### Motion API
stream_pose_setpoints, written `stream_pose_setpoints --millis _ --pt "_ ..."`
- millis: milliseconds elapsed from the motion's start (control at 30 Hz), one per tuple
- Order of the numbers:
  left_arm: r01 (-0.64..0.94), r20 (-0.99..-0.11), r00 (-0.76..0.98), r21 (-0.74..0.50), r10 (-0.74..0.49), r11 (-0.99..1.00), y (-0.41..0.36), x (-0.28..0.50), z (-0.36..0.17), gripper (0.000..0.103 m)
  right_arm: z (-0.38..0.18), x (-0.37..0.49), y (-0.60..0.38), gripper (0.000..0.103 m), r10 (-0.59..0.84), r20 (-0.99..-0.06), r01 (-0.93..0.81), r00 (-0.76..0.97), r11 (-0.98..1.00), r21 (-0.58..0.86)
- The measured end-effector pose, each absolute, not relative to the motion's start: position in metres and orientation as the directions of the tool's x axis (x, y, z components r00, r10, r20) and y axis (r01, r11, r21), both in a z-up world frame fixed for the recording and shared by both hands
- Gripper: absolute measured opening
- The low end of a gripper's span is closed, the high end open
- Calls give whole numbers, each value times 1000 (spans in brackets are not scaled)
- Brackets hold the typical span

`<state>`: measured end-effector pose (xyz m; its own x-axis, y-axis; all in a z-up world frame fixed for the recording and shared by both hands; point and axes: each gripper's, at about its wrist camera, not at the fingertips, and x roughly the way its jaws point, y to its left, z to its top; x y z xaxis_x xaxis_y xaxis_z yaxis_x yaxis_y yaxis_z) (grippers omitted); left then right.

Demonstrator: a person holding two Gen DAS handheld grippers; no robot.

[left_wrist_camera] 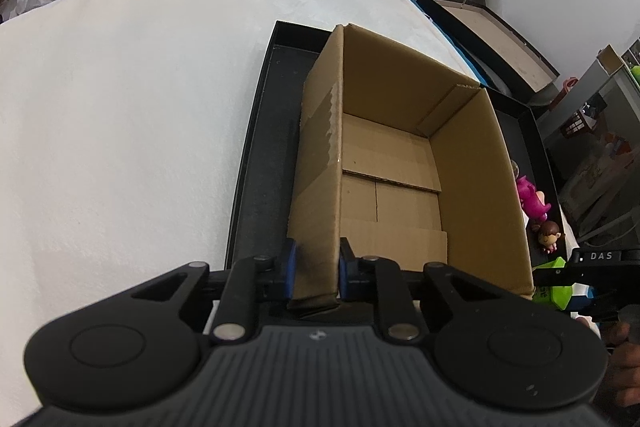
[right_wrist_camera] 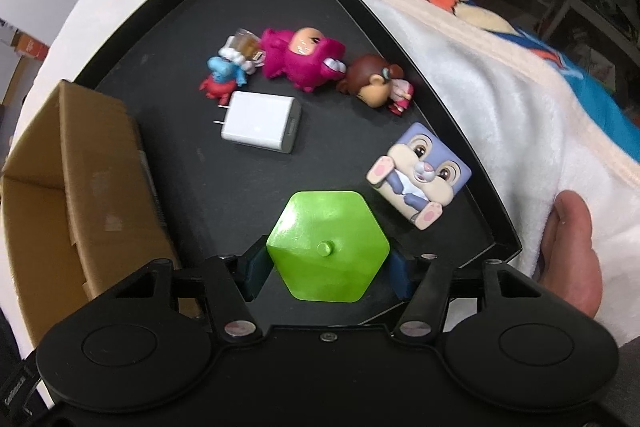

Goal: Organize rigid objects
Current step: 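Carry the green cup over the box with the right tool and release it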

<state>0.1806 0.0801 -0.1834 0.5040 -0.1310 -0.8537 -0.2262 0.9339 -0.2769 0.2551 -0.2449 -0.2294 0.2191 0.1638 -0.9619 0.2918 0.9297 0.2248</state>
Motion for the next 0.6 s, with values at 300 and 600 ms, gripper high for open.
stream_pose_setpoints --millis 300,600 --pt "-236 -855 500 -287 -138 928 82 181 -186 19 -194 253 -241 57 160 -952 239 262 944 225" --pt "-229 -853 501 -295 -148 928 83 180 -186 19 -168 257 -218 57 172 -934 135 314 965 224"
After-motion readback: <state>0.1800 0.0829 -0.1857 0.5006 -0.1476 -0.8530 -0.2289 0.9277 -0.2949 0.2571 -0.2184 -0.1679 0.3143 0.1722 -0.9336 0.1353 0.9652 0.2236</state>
